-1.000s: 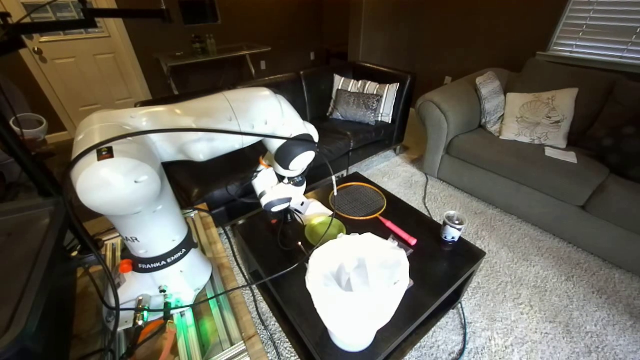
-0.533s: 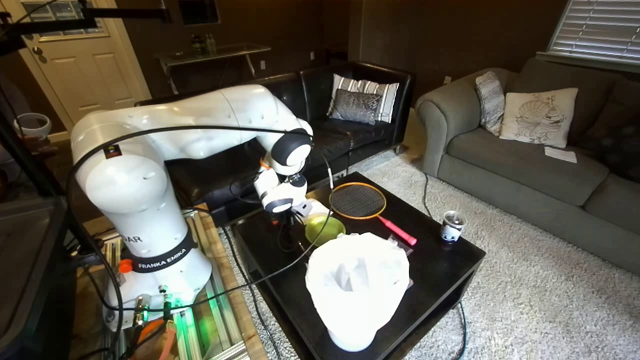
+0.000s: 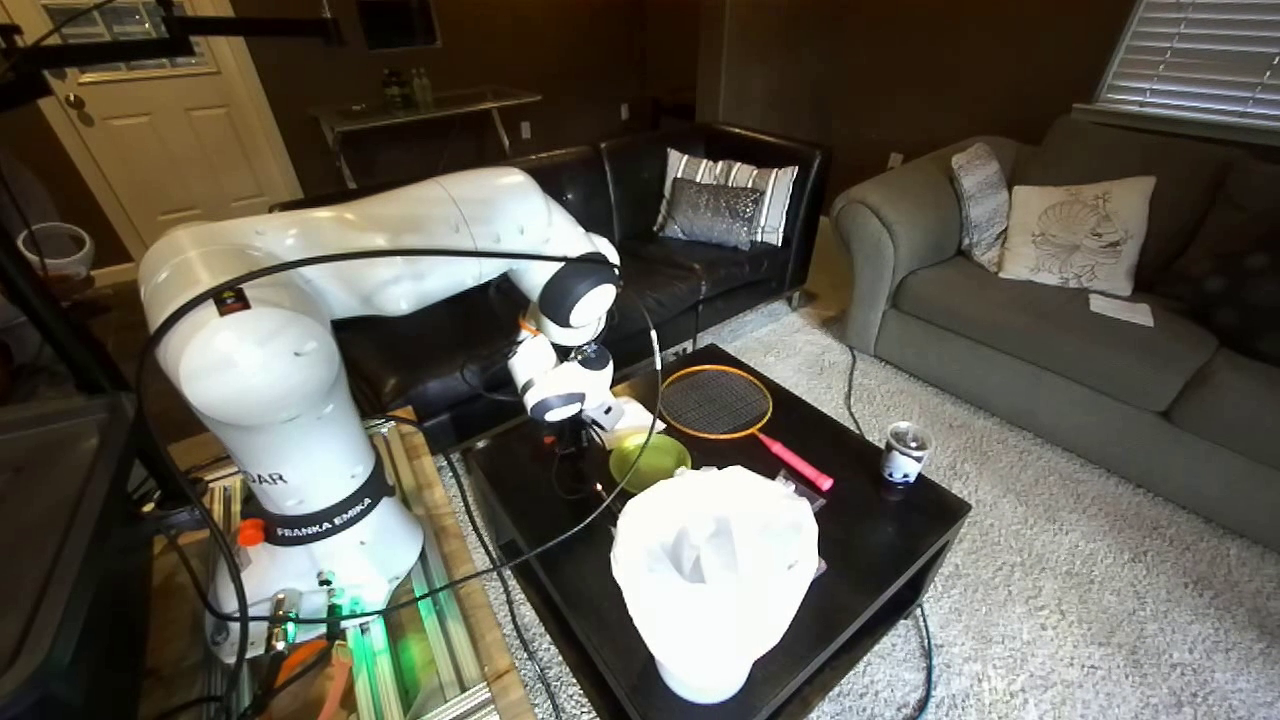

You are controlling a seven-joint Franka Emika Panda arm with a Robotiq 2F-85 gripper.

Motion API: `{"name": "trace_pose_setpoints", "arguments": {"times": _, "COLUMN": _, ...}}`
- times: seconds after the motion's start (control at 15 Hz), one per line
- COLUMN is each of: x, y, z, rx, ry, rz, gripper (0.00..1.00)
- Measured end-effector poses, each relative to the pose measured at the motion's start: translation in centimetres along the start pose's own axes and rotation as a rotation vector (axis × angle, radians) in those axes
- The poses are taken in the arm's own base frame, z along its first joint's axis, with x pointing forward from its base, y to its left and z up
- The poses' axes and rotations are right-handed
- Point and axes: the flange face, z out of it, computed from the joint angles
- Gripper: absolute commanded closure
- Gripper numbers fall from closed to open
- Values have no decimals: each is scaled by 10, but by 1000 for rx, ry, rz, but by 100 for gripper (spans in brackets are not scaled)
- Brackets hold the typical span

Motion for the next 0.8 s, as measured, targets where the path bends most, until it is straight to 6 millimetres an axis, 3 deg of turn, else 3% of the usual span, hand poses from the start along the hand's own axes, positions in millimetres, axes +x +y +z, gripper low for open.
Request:
{"name": "trace_pose_setpoints", "arguments": {"times": 0.13, "x": 0, "y": -4, "z": -1, "rx": 10, "ry": -1, "rz": 6, "gripper": 0}}
{"name": "trace_pose_setpoints", "arguments": {"times": 0.47, "x": -3, "y": -5, "z": 0, "rx": 4, "ry": -8, "rz": -3, "gripper": 0}}
{"name": "trace_pose_setpoints", "arguments": {"times": 0.8, "x": -27, "y": 8, "z": 21, "rx": -114, "ry": -21, "rz": -59, "gripper": 0}}
